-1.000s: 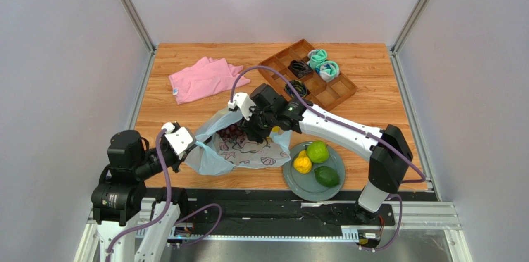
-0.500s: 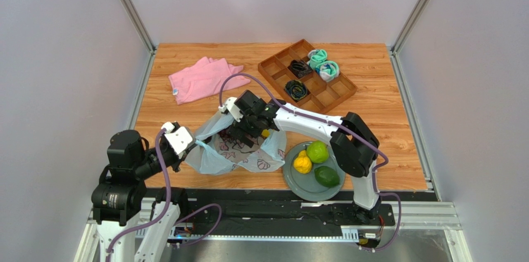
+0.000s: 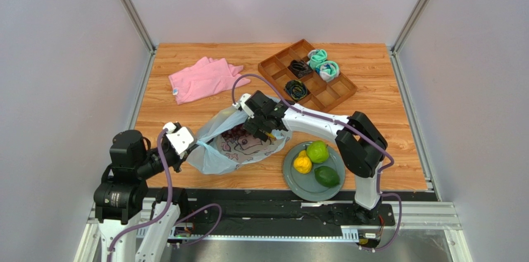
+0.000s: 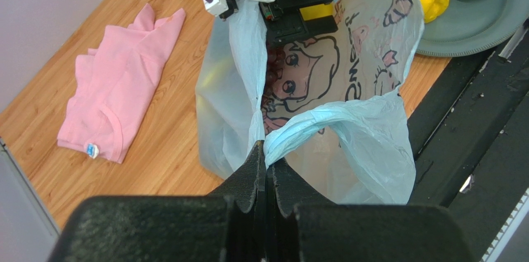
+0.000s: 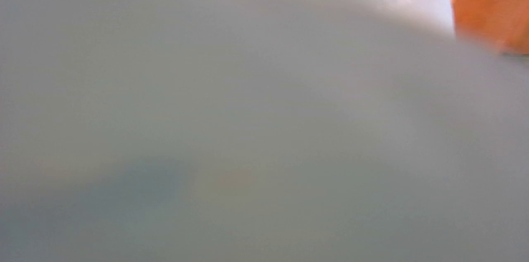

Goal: Take the fake fruits out of the plastic bag
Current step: Take out the fake fruit from the plastic bag.

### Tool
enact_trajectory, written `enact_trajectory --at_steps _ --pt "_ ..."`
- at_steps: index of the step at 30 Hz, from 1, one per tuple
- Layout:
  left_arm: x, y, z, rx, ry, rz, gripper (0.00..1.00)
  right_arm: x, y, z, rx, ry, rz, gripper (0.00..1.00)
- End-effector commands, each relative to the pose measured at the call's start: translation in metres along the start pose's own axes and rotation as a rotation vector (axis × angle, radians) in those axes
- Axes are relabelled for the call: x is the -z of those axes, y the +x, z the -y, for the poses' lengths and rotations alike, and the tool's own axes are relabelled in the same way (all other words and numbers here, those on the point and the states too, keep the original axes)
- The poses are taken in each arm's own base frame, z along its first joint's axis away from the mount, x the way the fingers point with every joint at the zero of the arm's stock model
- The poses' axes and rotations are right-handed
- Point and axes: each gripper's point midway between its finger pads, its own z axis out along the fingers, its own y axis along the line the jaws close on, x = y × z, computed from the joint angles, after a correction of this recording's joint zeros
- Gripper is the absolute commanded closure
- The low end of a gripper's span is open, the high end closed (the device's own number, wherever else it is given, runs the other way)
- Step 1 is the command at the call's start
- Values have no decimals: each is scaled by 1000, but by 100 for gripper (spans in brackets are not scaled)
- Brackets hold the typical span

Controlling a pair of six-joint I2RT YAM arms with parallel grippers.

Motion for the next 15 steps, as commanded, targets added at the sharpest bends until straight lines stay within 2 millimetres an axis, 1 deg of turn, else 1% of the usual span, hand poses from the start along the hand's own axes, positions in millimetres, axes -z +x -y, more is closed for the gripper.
enact_trajectory --at_steps 1,3,4,8,9,10,12,15 --pt "0 -9 0 -14 0 38 100 17 -27 34 7 121 81 6" --pt "0 -8 1 -20 7 36 100 19 -30 41 25 151 75 6" --pt "1 -8 1 -23 8 36 100 19 -27 42 40 151 65 6" --pt "-2 -7 2 -25 27 28 100 10 -2 32 53 102 8 6" --pt "-2 -7 1 -22 30 26 100 5 11 27 60 90 -17 7" --pt "-2 -8 1 -25 31 29 100 4 14 26 60 85 -17 7" --pt "-4 -9 0 -20 35 29 100 -2 13 27 58 90 8 7" --pt "-5 -10 1 -14 42 33 100 -10 2 34 32 106 48 7"
